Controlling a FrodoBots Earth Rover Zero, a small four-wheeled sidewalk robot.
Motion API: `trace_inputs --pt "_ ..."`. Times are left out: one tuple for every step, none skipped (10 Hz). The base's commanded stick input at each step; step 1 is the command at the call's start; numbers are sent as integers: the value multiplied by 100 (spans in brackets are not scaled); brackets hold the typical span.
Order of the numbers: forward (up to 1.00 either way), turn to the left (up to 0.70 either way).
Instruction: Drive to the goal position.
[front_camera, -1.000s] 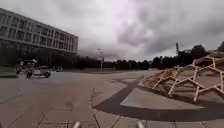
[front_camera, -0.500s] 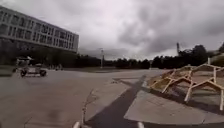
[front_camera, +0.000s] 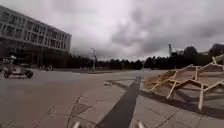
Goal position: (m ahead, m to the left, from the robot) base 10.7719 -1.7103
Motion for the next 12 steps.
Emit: trace_inputs --pt "100 0" --pt "100 0" --pt "100 0" --pt "100 0" --pt "100 0" --pt "100 0" --pt "100 0" --pt "100 0" --pt "100 0" --pt "100 0" --pt "100 0" --pt "100 0"
